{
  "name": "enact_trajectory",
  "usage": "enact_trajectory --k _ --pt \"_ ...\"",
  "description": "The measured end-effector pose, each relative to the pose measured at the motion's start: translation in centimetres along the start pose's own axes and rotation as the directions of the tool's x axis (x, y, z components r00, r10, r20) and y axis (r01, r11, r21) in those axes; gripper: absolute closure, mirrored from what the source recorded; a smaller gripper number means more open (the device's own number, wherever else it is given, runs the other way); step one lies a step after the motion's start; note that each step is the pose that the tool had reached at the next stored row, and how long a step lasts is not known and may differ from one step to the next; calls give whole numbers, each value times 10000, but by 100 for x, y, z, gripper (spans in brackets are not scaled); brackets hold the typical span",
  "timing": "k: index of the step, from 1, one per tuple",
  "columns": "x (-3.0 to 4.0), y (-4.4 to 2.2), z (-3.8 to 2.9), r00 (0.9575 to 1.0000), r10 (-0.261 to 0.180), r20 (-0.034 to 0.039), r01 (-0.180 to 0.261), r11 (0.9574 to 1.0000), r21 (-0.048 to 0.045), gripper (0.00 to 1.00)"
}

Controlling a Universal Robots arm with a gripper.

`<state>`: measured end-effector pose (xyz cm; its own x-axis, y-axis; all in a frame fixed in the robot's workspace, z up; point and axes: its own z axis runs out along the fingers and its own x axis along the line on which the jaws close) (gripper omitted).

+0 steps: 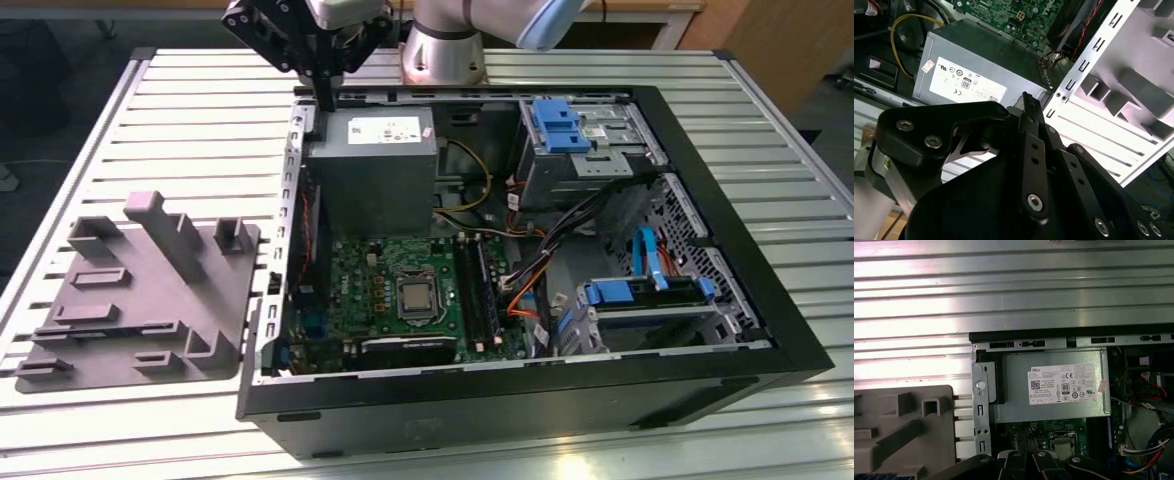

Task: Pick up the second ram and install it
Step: 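Reach for the second ram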

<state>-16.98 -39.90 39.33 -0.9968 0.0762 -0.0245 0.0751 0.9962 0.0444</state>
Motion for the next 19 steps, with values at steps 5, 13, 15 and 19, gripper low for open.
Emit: enact_trajectory --k 5,13,15,19 --pt "34 -2 -1 10000 0 0 0 10000 0 89" --pt "83 -6 -2 10000 0 0 0 10000 0 89" --pt "94 -7 -3 10000 0 0 0 10000 0 89" --pt "117 -8 -3 10000 0 0 0 10000 0 89"
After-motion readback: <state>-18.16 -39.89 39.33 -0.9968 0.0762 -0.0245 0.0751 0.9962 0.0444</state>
